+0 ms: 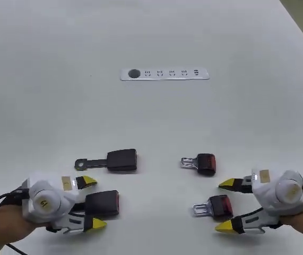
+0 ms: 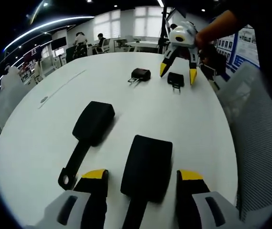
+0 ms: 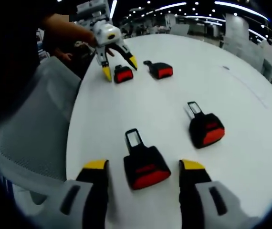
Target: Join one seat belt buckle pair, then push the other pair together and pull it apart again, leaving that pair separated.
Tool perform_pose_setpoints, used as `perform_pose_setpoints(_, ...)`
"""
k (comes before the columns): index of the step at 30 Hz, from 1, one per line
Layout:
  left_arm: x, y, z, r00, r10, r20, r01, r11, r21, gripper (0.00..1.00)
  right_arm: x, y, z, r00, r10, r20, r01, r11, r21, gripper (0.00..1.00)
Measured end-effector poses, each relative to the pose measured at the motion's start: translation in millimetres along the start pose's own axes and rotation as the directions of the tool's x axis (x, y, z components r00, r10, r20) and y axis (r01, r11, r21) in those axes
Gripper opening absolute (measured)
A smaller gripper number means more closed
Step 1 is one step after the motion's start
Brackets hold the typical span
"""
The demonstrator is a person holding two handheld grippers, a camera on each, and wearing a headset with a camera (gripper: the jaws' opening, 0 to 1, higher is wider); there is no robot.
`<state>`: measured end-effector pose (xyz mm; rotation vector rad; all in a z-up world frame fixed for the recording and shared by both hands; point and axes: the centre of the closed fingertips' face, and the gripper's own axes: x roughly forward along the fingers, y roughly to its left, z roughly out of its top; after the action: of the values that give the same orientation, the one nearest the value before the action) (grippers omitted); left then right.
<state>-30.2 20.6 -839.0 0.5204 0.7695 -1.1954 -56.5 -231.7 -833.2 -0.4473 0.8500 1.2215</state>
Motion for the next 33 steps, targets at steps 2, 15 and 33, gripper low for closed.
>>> perform_pose_setpoints(2,-0.4,3.4,1.1,0.9999,0.006,0.012,-0.006,1.000,0.007,0.58,1.2,2.1,-1.8,0.9998,0.015,-0.010,-0.015,1.000,-0.012,0.57)
perform_pose_setpoints(15,0.6,-1.4,3.0,0.9985,-0.053,-0.010,0.054,0.991,0.122,0.37,0.0,-2.1,-7.8,0.9996,0.023,-0.018,-0.024,0.995,-0.092,0.38)
perform_pose_setpoints(33,-2.2,-2.9,1.2,0.9934,-0.105,-0.046,0.112,0.978,0.174,0.36,-0.2,-5.5,-6.6,0.9927,0.031,0.116,-0.022,0.997,-0.078,0.35)
